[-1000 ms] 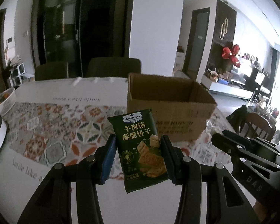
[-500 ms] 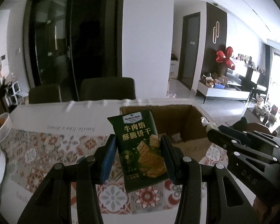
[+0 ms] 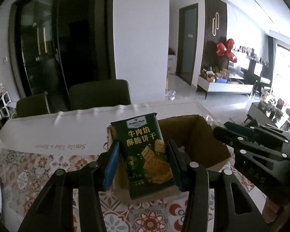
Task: Organize snacks
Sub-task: 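Open left tool to drop the green packet while right tool releases the clear candy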
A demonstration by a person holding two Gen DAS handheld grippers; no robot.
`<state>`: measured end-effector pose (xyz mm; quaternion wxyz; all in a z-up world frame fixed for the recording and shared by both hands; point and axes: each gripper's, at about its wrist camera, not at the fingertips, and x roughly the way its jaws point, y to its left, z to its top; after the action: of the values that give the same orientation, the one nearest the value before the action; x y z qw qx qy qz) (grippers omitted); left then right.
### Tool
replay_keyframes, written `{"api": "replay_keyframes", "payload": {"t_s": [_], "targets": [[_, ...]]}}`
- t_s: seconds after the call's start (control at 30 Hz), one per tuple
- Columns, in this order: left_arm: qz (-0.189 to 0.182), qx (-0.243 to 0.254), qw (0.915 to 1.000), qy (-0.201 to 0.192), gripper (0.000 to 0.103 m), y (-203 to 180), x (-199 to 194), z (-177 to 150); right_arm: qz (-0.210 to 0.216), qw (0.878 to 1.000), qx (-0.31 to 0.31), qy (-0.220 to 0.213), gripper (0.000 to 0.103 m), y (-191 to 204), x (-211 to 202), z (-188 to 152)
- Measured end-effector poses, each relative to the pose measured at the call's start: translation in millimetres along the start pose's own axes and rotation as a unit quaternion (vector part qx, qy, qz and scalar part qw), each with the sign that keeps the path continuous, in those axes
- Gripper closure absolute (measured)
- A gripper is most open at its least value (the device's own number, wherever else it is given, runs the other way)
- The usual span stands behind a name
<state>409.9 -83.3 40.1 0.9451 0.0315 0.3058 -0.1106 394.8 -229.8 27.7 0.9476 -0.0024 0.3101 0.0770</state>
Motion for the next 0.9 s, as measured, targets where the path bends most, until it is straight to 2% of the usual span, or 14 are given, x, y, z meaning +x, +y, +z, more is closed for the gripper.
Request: {"api": "replay_keyframes", "payload": {"t_s": [0.07, 0.17, 0.23, 0.27, 0.3, 0.33, 0.37, 0.5, 0.57, 0.63, 0.7, 0.87, 0.9], "targets": [[-0.006, -0.001, 0.9999, 0.008, 0.054, -0.2, 13.2, 3.5, -0.004, 1.000, -0.001, 0.003, 0.081, -2.5, 6.3, 1.9], [-0.004, -0.001, 0.9999, 0.015, 0.039, 0.8, 25.0, 7.4, -0.001, 1.000, 0.003, 0.012, 0.081, -5.1, 18.9, 4.8], [0.008, -0.002, 0.9998, 0.017, 0.038, 2.4, 28.3, 9.3, 0.000, 1.000, 0.007, 0.016, 0.081, -7.3, 26.2, 5.6], [0.012, -0.002, 0.9998, 0.017, 0.033, 3.4, 28.5, 8.7, -0.002, 1.000, 0.008, 0.017, 0.080, -8.4, 28.6, 5.7], [0.016, -0.003, 0.9997, 0.016, 0.028, 4.4, 28.1, 8.0, -0.003, 1.000, 0.010, 0.022, 0.074, -9.8, 31.8, 5.6], [0.022, -0.004, 0.9997, 0.014, 0.026, 5.8, 26.4, 6.8, -0.004, 1.000, 0.012, 0.023, 0.059, -9.6, 33.8, 6.6], [0.030, -0.003, 0.9995, 0.010, 0.023, 7.1, 23.9, 5.0, -0.011, 1.000, 0.013, 0.021, 0.054, -10.3, 34.3, 5.7], [0.056, -0.002, 0.9984, -0.002, 0.011, 11.0, 13.0, -1.0, -0.020, 0.999, 0.016, 0.020, 0.052, -8.6, 29.1, 0.7], [0.069, -0.001, 0.9975, -0.014, 0.009, 11.3, 2.4, -7.0, -0.020, 0.999, 0.017, 0.018, 0.051, -6.5, 23.5, -2.1], [0.079, -0.001, 0.9966, -0.023, 0.007, 12.9, -5.6, -10.3, -0.025, 0.999, 0.017, 0.011, 0.040, -4.7, 16.0, -4.9], [0.086, -0.004, 0.9957, -0.034, 0.003, 14.9, -17.4, -15.8, -0.035, 0.999, 0.016, -0.001, 0.040, -1.2, 4.7, -10.6], [0.103, -0.002, 0.9924, -0.067, 0.000, 13.8, -52.9, -32.2, -0.032, 0.999, 0.027, -0.016, 0.039, 2.7, -23.1, -24.6], [0.103, -0.001, 0.9922, -0.071, 0.000, 13.3, -58.0, -34.3, -0.035, 0.999, 0.029, -0.020, 0.036, 4.2, -30.7, -28.2]]}}
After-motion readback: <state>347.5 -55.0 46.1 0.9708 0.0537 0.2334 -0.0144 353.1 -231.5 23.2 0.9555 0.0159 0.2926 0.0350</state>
